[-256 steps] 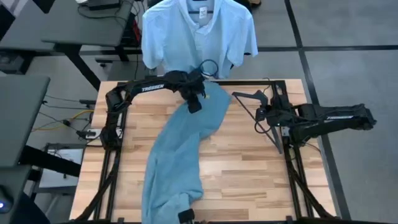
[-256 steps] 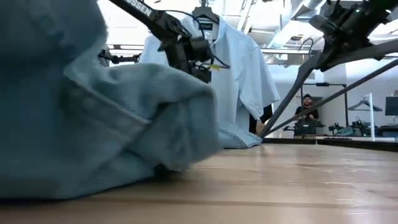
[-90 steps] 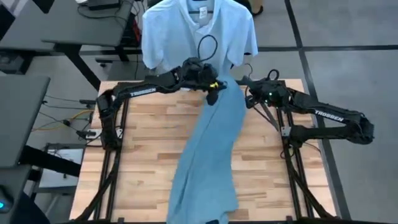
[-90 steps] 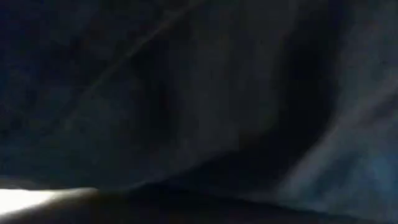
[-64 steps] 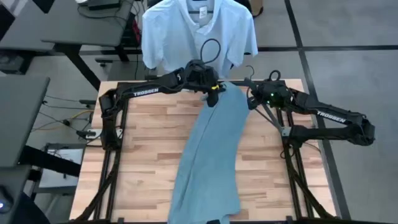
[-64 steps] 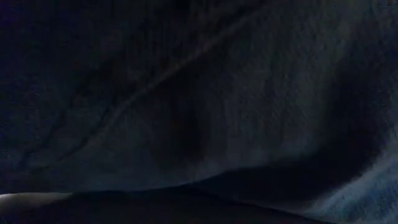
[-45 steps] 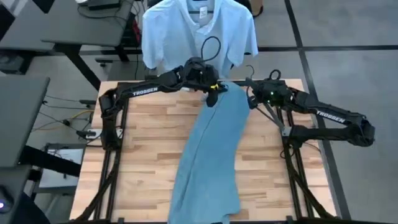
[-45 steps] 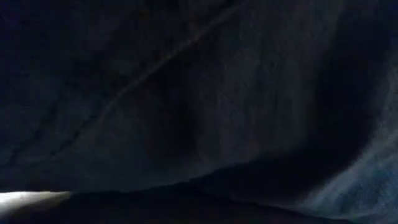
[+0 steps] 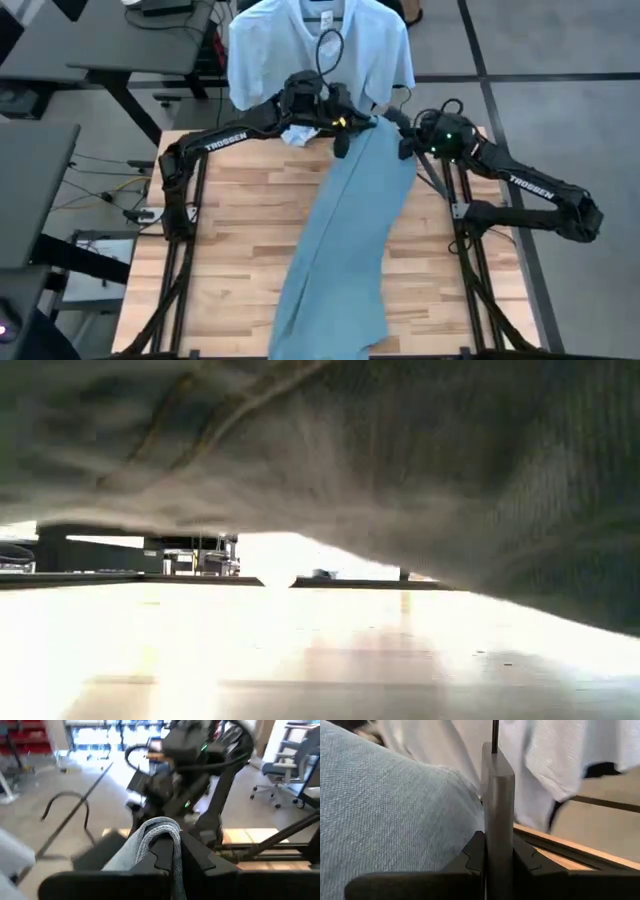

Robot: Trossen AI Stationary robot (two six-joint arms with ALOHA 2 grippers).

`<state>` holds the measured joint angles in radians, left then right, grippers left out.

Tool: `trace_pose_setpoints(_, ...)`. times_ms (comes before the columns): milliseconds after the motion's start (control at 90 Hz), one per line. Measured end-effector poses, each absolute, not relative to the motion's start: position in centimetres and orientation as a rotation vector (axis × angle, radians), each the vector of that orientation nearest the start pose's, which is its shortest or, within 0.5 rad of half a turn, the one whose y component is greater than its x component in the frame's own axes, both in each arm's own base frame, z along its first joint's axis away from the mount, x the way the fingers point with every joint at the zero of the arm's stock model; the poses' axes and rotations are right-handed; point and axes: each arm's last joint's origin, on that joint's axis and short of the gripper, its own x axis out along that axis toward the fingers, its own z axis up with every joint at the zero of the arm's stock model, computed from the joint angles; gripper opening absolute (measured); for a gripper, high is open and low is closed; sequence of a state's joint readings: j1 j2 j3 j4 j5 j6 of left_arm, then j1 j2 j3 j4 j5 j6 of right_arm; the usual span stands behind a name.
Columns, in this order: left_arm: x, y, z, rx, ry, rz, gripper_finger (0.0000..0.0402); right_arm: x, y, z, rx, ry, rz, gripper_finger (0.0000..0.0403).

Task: Hang clothes
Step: Insert the blue jeans on the grey hanger

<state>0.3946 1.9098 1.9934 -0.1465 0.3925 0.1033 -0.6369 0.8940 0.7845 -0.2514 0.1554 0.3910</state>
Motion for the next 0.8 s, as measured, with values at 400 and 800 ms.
trace_pose_setpoints(400, 40.7, 16.3, 41.5, 0.136, 0.225, 0.083, 0.0, 16.4, -11.7, 34.3, 0.533, -0.157, -0.54, 0.0028)
trace_pose_setpoints(800, 39.6, 17.0, 43.3, 0.146, 0.123, 0.086, 0.0, 17.3, -10.6, 33.1, 0.57, -0.04, -0.528, 0.0028)
